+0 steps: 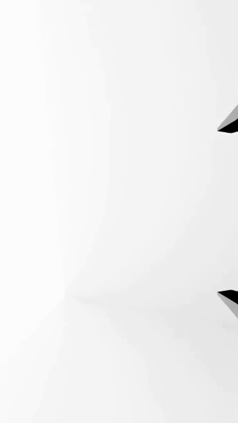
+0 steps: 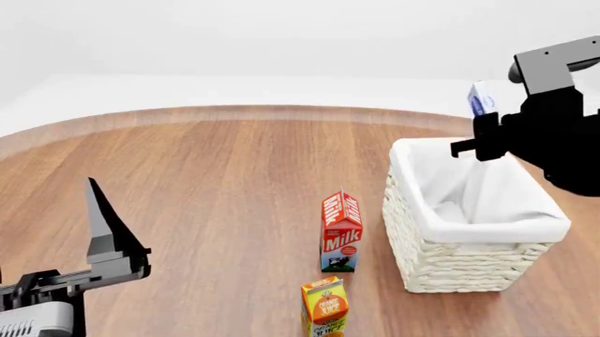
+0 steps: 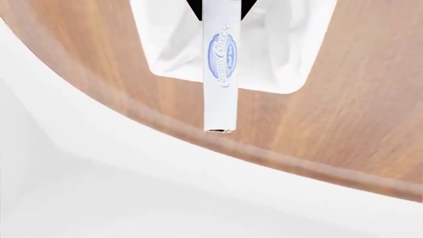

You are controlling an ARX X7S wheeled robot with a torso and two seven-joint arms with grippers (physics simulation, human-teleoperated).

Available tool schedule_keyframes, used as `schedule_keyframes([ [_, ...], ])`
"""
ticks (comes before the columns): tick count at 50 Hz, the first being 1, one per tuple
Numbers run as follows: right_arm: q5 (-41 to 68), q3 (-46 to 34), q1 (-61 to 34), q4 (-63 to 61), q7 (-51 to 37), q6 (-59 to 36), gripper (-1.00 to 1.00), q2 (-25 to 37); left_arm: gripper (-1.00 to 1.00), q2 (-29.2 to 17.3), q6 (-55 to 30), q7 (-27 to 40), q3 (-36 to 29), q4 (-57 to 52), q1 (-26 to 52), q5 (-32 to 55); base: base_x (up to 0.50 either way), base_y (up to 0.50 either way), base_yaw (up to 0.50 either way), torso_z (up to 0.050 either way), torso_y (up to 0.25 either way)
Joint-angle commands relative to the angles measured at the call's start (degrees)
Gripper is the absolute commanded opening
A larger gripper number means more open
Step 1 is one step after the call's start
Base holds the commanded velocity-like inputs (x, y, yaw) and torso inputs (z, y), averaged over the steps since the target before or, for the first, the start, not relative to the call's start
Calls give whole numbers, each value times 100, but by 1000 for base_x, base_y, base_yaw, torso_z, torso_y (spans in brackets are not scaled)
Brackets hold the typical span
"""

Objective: Pick up the cream cheese box and the butter, and put them in the basket.

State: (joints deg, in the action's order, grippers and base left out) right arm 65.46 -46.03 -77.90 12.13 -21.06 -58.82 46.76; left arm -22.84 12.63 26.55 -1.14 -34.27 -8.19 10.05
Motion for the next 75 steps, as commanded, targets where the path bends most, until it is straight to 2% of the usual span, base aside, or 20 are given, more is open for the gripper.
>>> schedule_keyframes([
  [1, -358, 90, 166, 221, 245, 150, -100, -65, 100, 101, -42, -104, 108, -44, -25, -111, 0, 0, 0, 0, 0],
  [42, -173, 168, 909, 609, 435, 600, -100, -150, 100, 48, -29, -60, 62, -5, -12, -121, 0, 0, 0, 0, 0],
  [75, -301, -12, 1020, 603, 574, 603, -100, -139, 100, 19, -21, -24, 8, 11, -18, -136, 0, 0, 0, 0, 1],
])
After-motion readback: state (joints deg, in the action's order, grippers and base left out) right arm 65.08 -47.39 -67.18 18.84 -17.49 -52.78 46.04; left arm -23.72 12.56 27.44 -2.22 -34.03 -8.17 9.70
